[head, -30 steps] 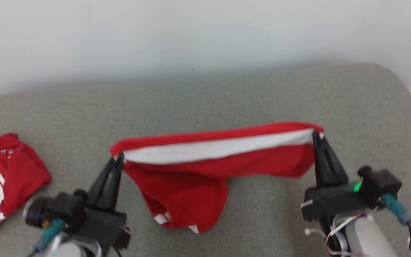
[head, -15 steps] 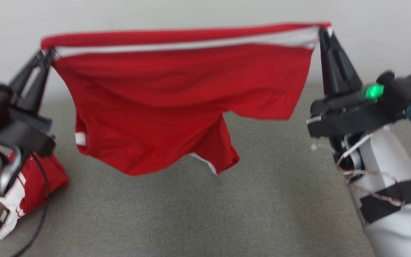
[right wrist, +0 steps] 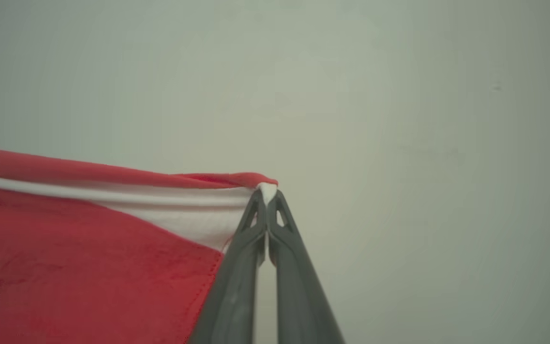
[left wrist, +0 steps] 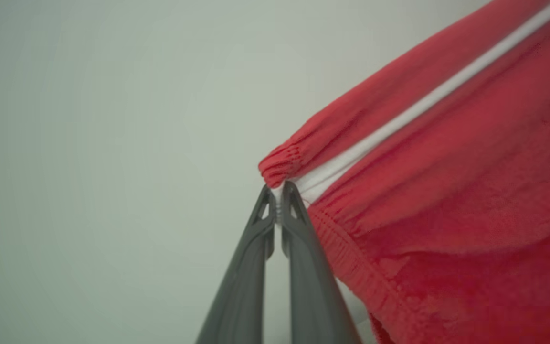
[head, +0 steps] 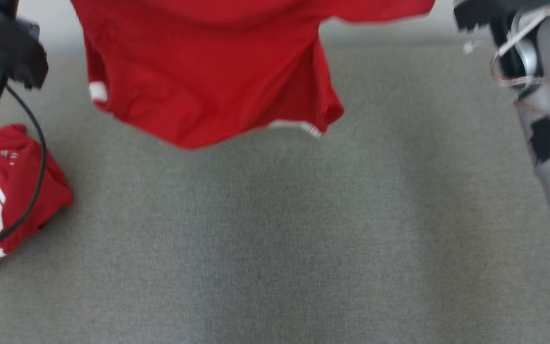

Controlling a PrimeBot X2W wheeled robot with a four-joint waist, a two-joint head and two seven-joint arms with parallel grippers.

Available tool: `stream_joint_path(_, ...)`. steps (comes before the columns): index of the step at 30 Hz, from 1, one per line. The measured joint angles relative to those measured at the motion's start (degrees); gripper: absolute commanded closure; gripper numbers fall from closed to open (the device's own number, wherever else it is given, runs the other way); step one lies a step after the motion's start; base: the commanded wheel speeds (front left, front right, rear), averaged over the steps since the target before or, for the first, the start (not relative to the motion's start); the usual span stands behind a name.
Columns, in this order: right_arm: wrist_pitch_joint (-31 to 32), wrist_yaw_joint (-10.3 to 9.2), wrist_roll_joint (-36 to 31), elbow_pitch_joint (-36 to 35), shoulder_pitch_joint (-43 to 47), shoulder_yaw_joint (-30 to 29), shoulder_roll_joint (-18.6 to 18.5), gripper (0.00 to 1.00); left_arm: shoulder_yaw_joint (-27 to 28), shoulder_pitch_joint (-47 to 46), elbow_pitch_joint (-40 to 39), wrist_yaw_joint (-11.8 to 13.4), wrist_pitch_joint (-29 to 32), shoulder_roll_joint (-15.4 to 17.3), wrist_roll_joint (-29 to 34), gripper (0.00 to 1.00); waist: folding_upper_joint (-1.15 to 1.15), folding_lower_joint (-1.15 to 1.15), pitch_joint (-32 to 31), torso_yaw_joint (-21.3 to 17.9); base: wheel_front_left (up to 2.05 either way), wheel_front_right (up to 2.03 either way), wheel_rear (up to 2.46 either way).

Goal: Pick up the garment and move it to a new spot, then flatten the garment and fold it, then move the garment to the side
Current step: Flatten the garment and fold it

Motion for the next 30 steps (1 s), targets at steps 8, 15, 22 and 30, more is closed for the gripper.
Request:
stream_joint_path(8,-1.5,0.01,-5.8,9.2,-17.7,-2.6,-0.8,1.0,-0.3,-15.4,8.7,0.5,-9.9,-4.3,1.2,1.0,0.01,0.01,10.5,0.2,0.0,0.0,0.0)
stream_joint_path(15,-2.0,0.01,-7.7,4.3,-11.6,-4.0,-1.3,1.0,0.1,-12.7,14.3,0.5,-12.7,-8.6,-1.0,1.0,0.01,0.01,16.6,0.3,0.0,0.0,0.0)
stream_joint_path(22,-2.0,-0.01,-4.0,-4.0,14.7,-2.9,-2.4,1.0,-0.2,6.7,17.2,0.1,-12.9,-13.6,-6.1,1.0,0.0,-0.02,16.0,0.0,0.0,0.0,0.0)
stream_joint_path(30,-2.0,-0.01,-1.9,-6.4,37.7,-7.0,0.1,1.0,4.6,26.2,15.4,0.0,-12.9,-18.2,-7.4,1.0,-0.02,-0.04,10.6,-0.3,0.0,0.0,0.0)
